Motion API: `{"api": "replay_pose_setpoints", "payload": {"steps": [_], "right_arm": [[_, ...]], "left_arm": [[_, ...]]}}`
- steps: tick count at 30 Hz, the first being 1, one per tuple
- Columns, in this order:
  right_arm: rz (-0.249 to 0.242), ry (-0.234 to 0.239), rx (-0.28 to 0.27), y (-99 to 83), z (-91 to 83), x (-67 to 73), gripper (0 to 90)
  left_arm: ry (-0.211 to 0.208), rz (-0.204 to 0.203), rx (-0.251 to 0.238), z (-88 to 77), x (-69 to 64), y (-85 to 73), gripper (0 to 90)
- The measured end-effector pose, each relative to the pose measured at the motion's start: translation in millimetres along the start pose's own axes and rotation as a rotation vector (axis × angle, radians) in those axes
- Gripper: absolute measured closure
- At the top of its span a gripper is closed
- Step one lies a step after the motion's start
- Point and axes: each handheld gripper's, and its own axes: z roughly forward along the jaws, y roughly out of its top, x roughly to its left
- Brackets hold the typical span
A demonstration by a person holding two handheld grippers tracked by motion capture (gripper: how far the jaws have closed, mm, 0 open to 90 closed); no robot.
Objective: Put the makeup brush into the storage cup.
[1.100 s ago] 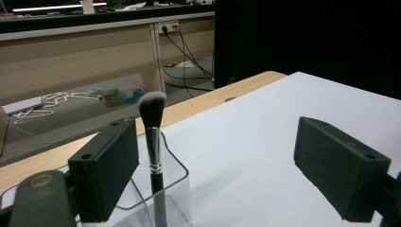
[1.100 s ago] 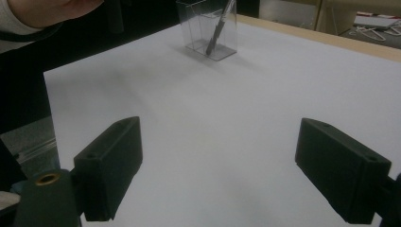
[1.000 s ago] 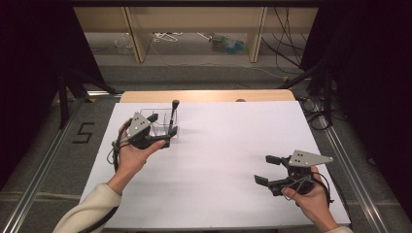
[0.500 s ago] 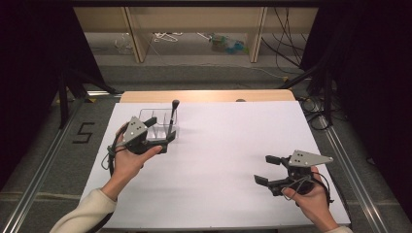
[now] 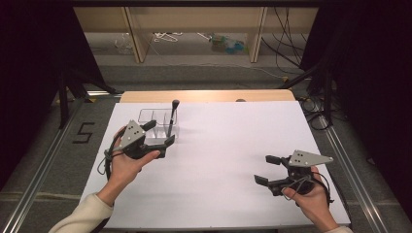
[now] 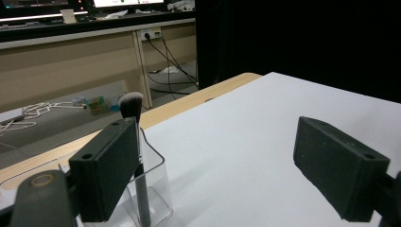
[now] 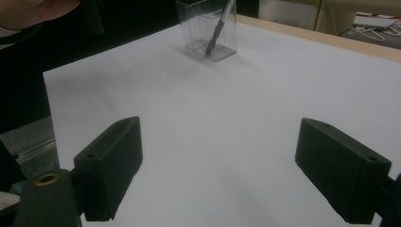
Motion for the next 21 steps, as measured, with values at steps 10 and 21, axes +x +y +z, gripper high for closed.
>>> {"api": "replay_pose_setpoints", "payload": {"steps": [10,21], "right_arm": [[-0.007,-0.005,-0.005,-0.2,0.5,-0.1,16.5],[-0.004,-0.005,-0.004,-0.1,0.4,-0.1,16.5]], "left_arm": [[-0.003,0.005,-0.004,-5.9,-4.9,-0.1,15.2],[-0.013,0.007,-0.005,-12.1,-10.0,-1.6,15.3]]}}
